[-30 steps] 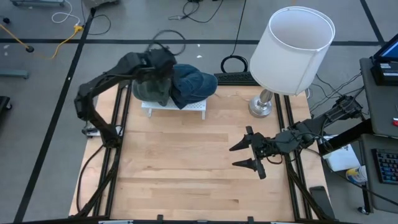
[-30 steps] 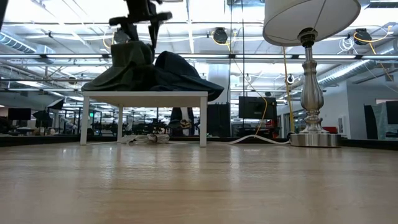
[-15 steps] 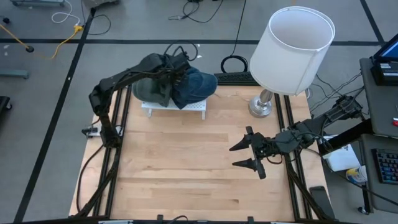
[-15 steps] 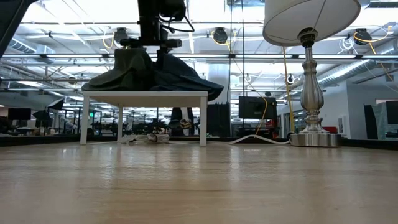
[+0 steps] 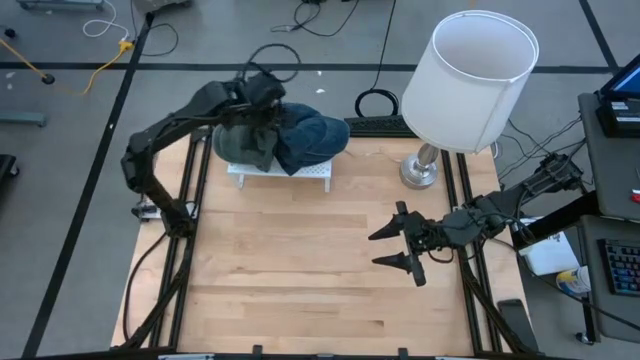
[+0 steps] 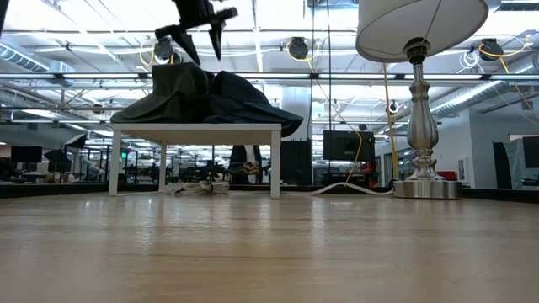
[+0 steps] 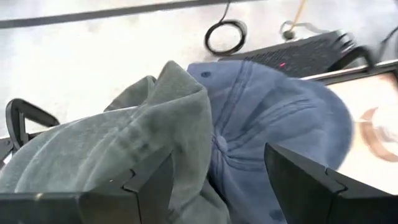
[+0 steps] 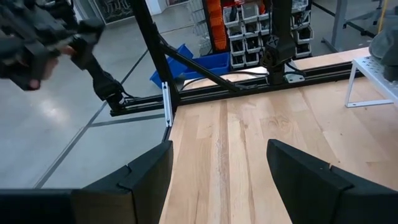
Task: Pick & Place hat
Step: Stack the gray cap on the gray cap on the shelf, then return to Home Position
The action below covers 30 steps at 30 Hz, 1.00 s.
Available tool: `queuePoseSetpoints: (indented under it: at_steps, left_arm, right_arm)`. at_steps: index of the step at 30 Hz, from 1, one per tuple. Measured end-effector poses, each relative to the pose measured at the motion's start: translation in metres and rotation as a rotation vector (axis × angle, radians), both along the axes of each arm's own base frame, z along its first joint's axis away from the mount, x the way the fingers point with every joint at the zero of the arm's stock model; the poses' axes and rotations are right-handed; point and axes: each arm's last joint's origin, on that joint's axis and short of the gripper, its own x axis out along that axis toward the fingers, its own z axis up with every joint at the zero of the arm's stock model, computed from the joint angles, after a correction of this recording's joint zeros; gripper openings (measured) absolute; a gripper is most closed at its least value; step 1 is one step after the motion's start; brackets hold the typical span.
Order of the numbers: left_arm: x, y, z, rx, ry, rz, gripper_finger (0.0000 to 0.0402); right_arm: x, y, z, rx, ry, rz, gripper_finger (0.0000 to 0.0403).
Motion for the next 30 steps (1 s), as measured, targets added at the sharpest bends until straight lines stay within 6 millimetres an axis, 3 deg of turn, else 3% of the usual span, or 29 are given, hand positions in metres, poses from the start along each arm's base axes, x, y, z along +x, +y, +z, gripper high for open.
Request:
queuePoseSetpoints:
  at_steps: [8, 14, 19, 25, 30]
  left_arm:
    - [-0.026, -0.035, 0.034, 0.064, -0.074, -0.137, 0.0250]
    - [-0.033, -0.089, 0.051, 0.165, -0.031, -0.448, 0.0250]
    - [-0.025, -0.140, 0.061, 0.316, -0.050, -0.717, 0.0250]
    - [-0.020, -0.182, 0.055, 0.391, -0.093, -0.910, 0.0250]
    - [-0.023, -0.204, 0.035, 0.413, -0.135, -0.999, 0.0250]
  right_arm:
    - [0.000, 0.000, 0.000, -0.022, -0.005, -0.001, 0.0254]
    - [0.001, -0.003, 0.000, -0.043, -0.014, -0.083, 0.0254]
    - [0.002, -0.002, -0.005, -0.087, -0.002, -0.089, 0.0254]
    - [0.006, 0.000, -0.031, -0.142, -0.053, -0.068, 0.0254]
    - [0.007, 0.001, -0.060, -0.108, -0.167, -0.070, 0.0254]
